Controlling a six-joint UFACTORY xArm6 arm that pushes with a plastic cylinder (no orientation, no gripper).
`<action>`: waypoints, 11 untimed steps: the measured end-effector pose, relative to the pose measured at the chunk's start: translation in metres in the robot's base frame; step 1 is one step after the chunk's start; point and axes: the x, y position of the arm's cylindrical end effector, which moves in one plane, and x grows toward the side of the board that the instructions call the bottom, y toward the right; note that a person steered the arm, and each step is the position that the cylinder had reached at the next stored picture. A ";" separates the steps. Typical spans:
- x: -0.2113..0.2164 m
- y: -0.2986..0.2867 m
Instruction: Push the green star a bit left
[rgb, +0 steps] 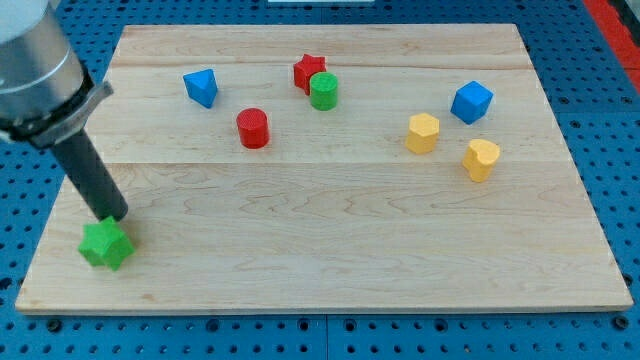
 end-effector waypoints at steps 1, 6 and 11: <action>0.024 -0.010; 0.087 0.124; 0.057 0.026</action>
